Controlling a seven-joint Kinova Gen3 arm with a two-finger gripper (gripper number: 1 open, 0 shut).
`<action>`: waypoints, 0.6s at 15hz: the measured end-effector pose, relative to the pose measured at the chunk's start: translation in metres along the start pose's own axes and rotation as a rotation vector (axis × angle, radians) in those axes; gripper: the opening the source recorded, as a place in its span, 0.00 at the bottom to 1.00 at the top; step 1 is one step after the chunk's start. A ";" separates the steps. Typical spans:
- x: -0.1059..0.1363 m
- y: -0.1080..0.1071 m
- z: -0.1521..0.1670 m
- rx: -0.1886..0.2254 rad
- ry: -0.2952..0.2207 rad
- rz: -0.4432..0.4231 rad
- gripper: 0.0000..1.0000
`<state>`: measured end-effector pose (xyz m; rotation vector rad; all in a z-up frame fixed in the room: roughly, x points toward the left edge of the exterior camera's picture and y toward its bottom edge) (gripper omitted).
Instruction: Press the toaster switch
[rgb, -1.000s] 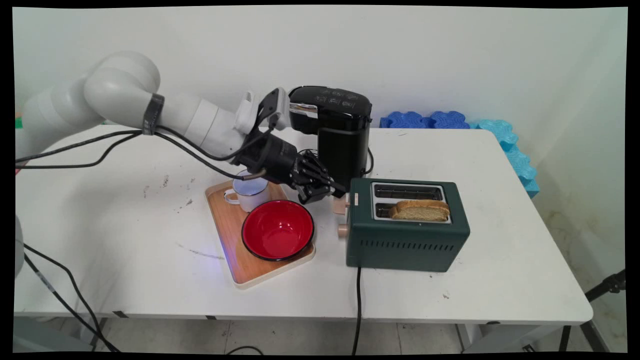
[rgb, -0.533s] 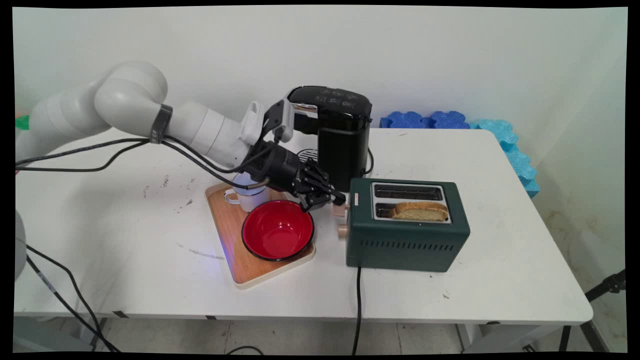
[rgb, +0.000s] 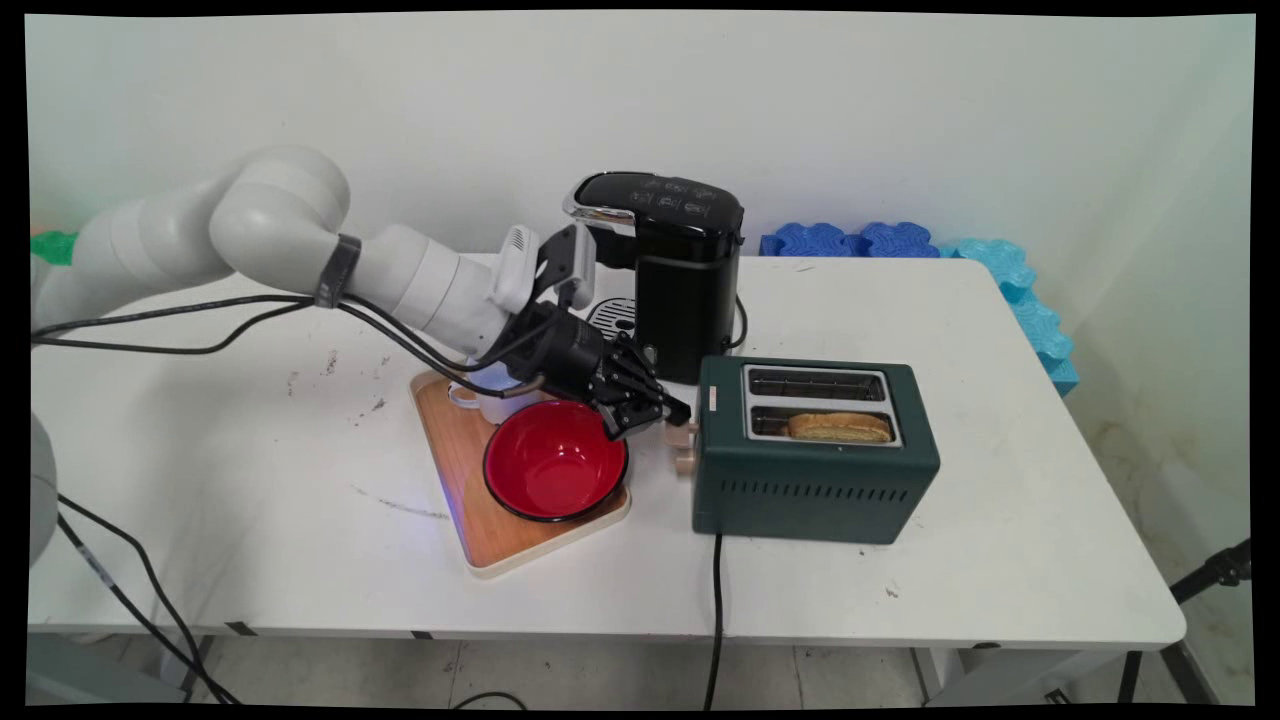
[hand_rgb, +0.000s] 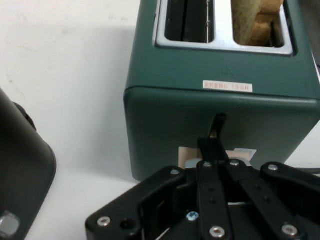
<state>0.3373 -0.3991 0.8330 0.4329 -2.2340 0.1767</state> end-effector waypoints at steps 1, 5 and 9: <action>-0.002 0.000 0.002 0.001 -0.003 0.000 0.00; -0.007 0.000 0.006 0.005 -0.014 -0.002 0.00; -0.013 0.000 0.010 0.007 -0.026 -0.007 0.00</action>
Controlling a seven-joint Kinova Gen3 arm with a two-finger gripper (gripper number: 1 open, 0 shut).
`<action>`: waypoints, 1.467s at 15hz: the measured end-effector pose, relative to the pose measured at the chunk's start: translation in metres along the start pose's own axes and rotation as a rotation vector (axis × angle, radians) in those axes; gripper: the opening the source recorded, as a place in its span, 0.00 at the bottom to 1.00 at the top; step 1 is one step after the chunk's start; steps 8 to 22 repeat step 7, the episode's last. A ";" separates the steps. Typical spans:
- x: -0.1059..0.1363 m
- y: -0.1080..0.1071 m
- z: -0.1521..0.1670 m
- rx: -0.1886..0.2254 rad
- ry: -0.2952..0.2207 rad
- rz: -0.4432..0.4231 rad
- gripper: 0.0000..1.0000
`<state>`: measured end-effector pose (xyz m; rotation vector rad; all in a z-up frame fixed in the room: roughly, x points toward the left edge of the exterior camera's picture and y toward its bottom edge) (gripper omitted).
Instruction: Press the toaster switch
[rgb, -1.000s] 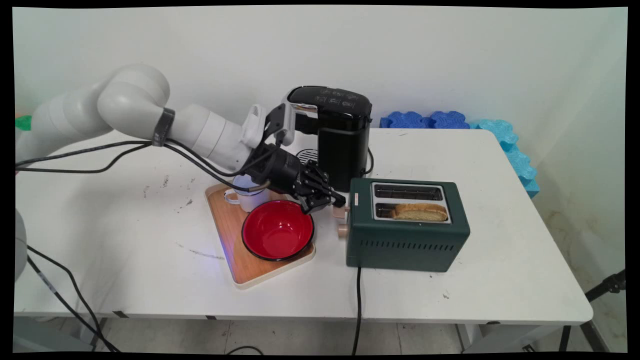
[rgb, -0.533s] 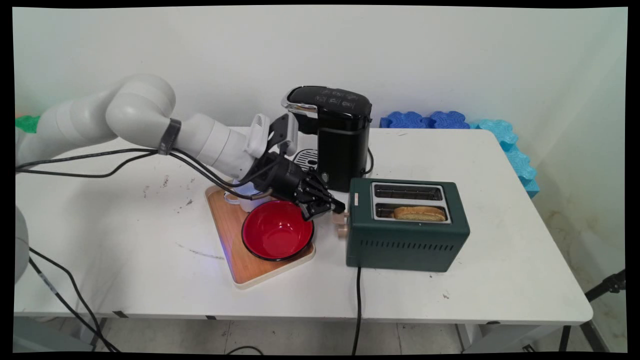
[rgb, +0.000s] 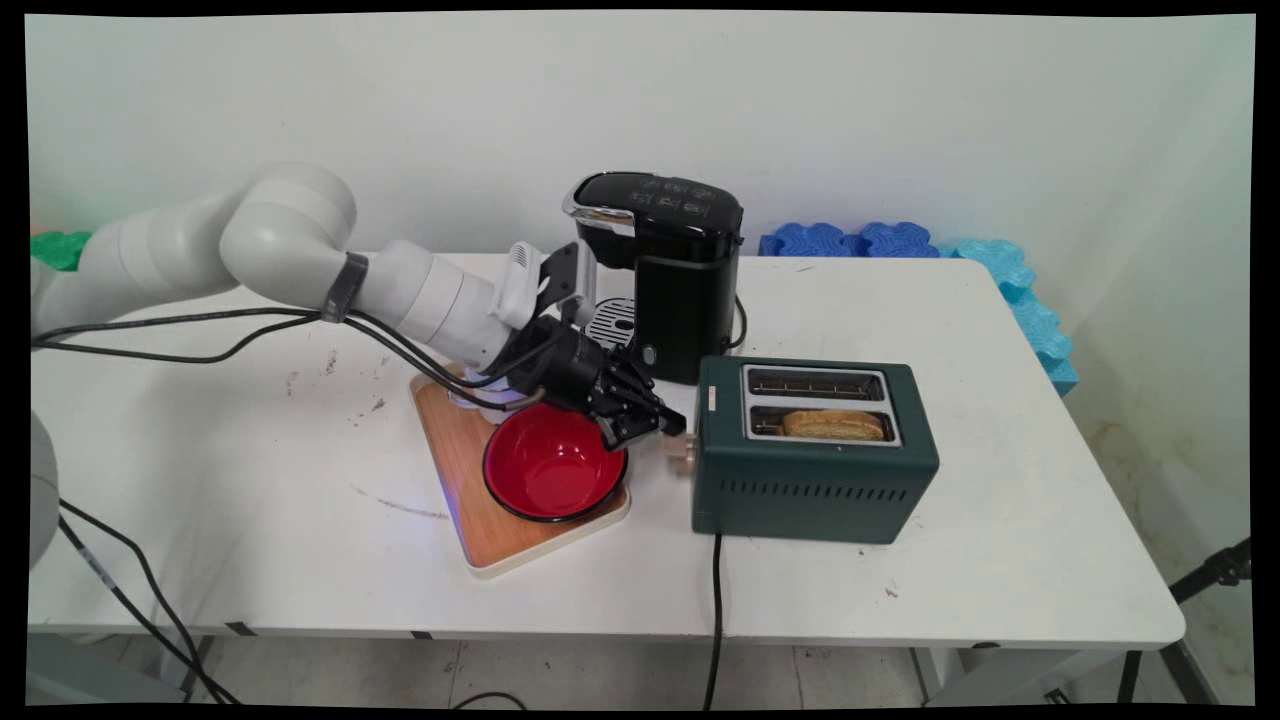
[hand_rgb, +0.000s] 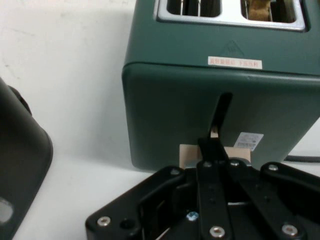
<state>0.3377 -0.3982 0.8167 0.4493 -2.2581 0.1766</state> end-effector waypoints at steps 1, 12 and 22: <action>-0.002 0.000 0.001 0.001 -0.003 -0.002 0.00; -0.008 -0.001 0.002 0.004 -0.014 -0.005 0.00; -0.008 -0.001 0.002 0.004 -0.014 -0.005 0.00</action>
